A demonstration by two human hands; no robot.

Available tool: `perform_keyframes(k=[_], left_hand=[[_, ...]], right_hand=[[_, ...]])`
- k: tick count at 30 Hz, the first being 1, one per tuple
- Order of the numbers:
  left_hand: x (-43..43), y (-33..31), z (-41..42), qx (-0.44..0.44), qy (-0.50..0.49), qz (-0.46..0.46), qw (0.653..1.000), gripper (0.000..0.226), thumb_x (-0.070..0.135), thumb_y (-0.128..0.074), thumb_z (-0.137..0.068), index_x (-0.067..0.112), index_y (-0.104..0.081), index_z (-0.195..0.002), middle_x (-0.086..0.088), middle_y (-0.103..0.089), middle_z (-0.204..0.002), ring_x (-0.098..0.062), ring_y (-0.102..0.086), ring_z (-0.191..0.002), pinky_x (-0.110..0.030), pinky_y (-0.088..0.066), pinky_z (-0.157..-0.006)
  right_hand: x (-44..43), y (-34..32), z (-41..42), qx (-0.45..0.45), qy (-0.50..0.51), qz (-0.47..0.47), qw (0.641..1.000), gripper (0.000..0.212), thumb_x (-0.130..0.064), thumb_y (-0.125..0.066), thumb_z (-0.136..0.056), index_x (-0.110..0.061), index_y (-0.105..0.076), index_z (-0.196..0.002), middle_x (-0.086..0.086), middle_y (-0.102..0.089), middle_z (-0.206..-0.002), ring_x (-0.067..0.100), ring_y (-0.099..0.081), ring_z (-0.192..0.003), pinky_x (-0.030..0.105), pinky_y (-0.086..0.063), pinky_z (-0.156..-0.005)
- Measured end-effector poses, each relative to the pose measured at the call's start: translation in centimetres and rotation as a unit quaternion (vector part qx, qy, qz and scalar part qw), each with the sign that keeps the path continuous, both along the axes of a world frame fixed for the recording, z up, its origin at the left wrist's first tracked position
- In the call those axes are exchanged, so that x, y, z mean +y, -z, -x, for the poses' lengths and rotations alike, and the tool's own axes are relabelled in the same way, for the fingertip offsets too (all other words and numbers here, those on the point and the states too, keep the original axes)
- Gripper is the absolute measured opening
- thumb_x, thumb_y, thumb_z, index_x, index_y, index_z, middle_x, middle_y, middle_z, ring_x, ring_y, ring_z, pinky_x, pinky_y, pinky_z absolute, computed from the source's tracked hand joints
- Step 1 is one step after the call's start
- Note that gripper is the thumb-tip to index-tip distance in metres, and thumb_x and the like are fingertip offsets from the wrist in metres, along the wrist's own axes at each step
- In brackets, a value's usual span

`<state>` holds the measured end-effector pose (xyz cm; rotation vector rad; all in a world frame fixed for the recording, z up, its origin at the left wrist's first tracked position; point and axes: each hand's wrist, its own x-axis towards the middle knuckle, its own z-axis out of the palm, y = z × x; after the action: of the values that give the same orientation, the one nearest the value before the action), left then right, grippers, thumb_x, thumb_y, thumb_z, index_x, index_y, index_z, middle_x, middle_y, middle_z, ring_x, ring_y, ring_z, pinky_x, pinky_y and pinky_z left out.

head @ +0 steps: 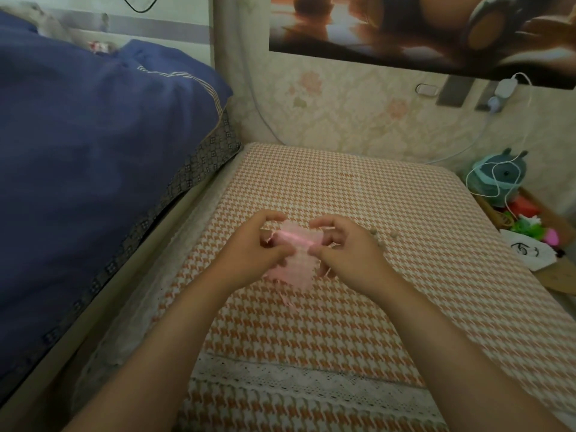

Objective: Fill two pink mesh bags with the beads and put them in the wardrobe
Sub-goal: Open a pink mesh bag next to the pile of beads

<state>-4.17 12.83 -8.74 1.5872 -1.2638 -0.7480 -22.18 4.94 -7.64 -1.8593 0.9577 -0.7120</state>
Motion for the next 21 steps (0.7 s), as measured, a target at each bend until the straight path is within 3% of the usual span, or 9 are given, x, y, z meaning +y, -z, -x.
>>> perform_keyframes(k=[4, 8, 11, 13, 17, 21], left_hand=[[-1.5, 2.0, -1.3, -0.001, -0.093, -0.041, 0.995, 0.029, 0.012, -0.073, -0.089, 0.016, -0.064, -0.117, -0.007, -0.073, -0.083, -0.014, -0.070, -0.067, -0.030, -0.055, -0.057], [-2.0, 3.6, -2.5, -0.089, -0.180, -0.050, 0.978, 0.024, 0.015, -0.061, -0.095, 0.025, -0.063, -0.117, -0.003, -0.071, -0.094, -0.020, -0.067, -0.078, -0.034, -0.055, -0.065], [-2.1, 4.8, -3.7, -0.160, -0.211, -0.075, 0.961, 0.033, 0.013, -0.052, -0.095, 0.018, -0.060, -0.127, -0.007, -0.070, -0.108, -0.024, -0.065, -0.091, -0.031, -0.051, -0.072], [-2.2, 5.6, -4.2, -0.186, -0.206, -0.106, 0.955, 0.036, 0.011, -0.051, -0.093, 0.017, -0.058, -0.128, -0.010, -0.068, -0.115, -0.027, -0.064, -0.099, -0.033, -0.053, -0.078], [-2.4, 6.4, -3.5, -0.294, -0.181, -0.182, 0.921, 0.058, 0.016, -0.056, -0.092, 0.018, -0.036, -0.147, -0.009, -0.049, -0.144, -0.028, -0.043, -0.131, -0.042, -0.044, -0.103], [-2.4, 6.1, -2.7, -0.371, -0.174, -0.149, 0.900, 0.077, 0.030, -0.067, -0.089, 0.020, -0.024, -0.152, -0.008, -0.025, -0.158, -0.028, -0.023, -0.143, -0.041, -0.028, -0.114]], right_hand=[[-1.3, 1.9, -2.2, 0.028, 0.053, 0.032, 0.998, 0.040, -0.023, -0.067, -0.094, -0.032, -0.056, -0.132, -0.009, -0.069, -0.099, 0.012, -0.071, -0.080, 0.034, -0.059, -0.069], [-1.7, 3.2, -3.4, 0.141, 0.025, 0.105, 0.984, 0.028, -0.022, -0.060, -0.099, -0.030, -0.066, -0.125, -0.015, -0.065, -0.120, 0.005, -0.061, -0.104, 0.032, -0.054, -0.094], [-1.6, 4.1, -3.8, 0.210, -0.005, 0.127, 0.969, 0.031, -0.024, -0.058, -0.100, -0.029, -0.065, -0.129, -0.012, -0.064, -0.131, 0.008, -0.060, -0.116, 0.029, -0.048, -0.100], [-1.6, 4.6, -4.0, 0.251, -0.028, 0.133, 0.958, 0.035, -0.028, -0.056, -0.100, -0.028, -0.063, -0.135, -0.008, -0.063, -0.137, 0.011, -0.060, -0.122, 0.034, -0.049, -0.104], [-1.2, 4.8, -3.9, 0.287, -0.058, 0.121, 0.948, 0.040, -0.031, -0.055, -0.100, -0.028, -0.059, -0.140, -0.005, -0.063, -0.139, 0.011, -0.061, -0.122, 0.037, -0.050, -0.104], [-1.5, 4.6, -2.9, 0.275, -0.046, 0.108, 0.954, 0.035, -0.020, -0.060, -0.098, -0.026, -0.066, -0.132, -0.005, -0.066, -0.128, 0.009, -0.061, -0.109, 0.025, -0.048, -0.091]])
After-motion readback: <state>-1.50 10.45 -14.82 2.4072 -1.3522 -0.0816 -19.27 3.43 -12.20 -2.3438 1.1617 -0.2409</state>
